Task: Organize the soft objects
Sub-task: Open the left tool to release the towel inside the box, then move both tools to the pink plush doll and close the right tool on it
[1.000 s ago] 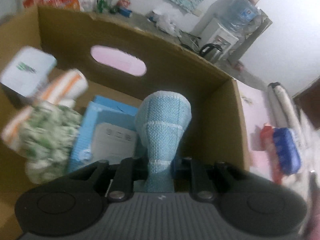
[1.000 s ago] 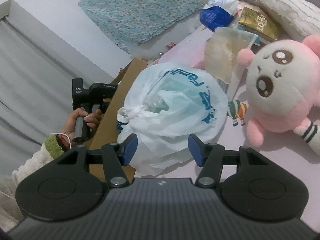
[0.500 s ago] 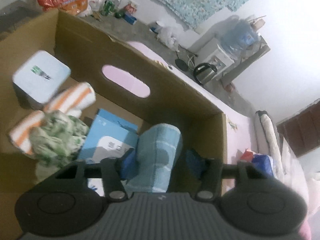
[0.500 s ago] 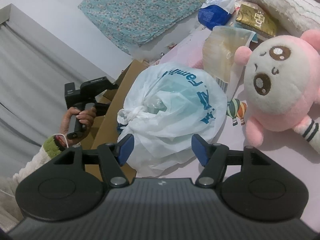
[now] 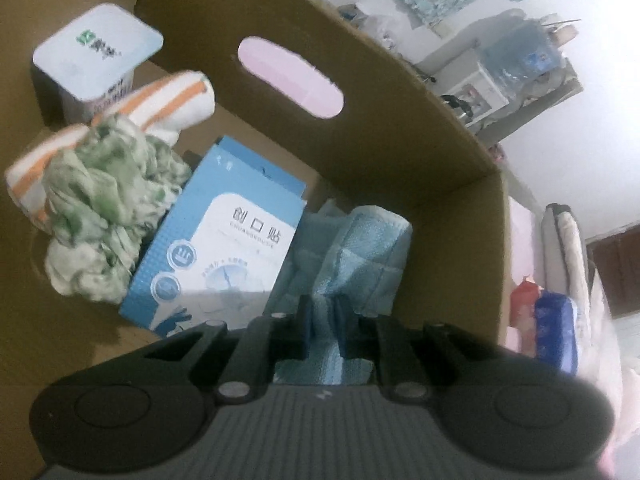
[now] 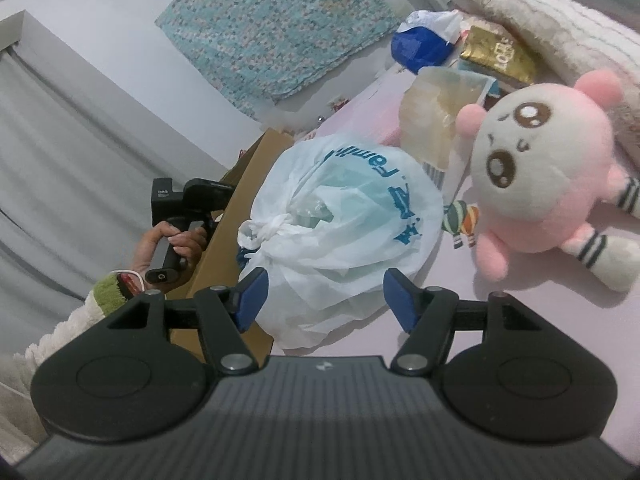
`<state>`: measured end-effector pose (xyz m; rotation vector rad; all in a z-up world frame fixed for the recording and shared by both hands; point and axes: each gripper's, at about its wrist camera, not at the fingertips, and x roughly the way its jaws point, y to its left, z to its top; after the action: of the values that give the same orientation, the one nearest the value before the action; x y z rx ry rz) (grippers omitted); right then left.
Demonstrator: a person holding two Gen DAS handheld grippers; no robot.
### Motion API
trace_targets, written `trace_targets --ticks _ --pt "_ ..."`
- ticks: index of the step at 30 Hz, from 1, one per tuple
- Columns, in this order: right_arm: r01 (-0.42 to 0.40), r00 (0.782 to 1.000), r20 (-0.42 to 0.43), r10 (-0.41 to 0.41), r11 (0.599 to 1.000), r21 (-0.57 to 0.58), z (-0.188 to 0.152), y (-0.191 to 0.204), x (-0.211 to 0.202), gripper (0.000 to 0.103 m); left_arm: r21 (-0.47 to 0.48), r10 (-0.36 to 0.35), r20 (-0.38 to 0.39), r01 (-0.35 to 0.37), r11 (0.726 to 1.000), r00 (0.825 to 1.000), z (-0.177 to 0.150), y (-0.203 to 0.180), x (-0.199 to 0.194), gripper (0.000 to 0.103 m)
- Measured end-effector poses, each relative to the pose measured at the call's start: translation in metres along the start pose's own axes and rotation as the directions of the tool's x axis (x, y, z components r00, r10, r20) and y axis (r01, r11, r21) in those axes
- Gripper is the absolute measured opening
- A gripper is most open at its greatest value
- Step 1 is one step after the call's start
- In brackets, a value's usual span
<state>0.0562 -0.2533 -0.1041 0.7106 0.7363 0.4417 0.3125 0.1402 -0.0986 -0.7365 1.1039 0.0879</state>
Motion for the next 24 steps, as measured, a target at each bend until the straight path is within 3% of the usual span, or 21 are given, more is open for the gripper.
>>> trace_targets --ticks 6,8,10,11,18,21,24 --pt "0.006 1.000 0.010 -0.006 1.000 -0.002 -0.002 0.001 -0.006 0.065 -0.002 0.023 0.013 -0.023 1.000 1.000 -0.003 -0.003 0.008 0.017" --pt "0.008 1.000 0.015 -0.008 1.000 -0.004 -0.003 0.003 -0.008 0.065 0.007 0.021 0.027 -0.021 1.000 0.999 -0.005 -0.005 0.000 0.031" --pt "0.006 1.000 0.021 -0.006 1.000 -0.004 -0.004 0.003 -0.011 0.066 0.020 0.018 0.063 -0.020 1.000 0.998 -0.006 -0.008 -0.014 0.056" --pt "0.005 1.000 0.025 -0.005 1.000 -0.004 -0.004 0.003 -0.013 0.066 0.028 0.016 0.080 -0.018 0.999 0.997 -0.006 -0.010 -0.023 0.059" --pt "-0.013 0.998 0.059 0.014 1.000 -0.006 -0.006 0.003 -0.029 0.070 0.089 -0.014 0.195 -0.003 0.996 0.981 -0.022 -0.025 -0.102 0.067" --pt "-0.014 0.997 0.079 0.015 1.000 -0.007 -0.009 0.002 -0.039 0.072 0.155 -0.029 0.261 -0.012 0.988 0.965 -0.049 -0.040 -0.142 0.072" --pt "0.002 0.995 0.103 -0.001 1.000 -0.005 -0.012 -0.001 -0.051 0.073 0.246 -0.085 0.280 0.014 0.969 0.956 -0.078 -0.059 -0.171 0.077"
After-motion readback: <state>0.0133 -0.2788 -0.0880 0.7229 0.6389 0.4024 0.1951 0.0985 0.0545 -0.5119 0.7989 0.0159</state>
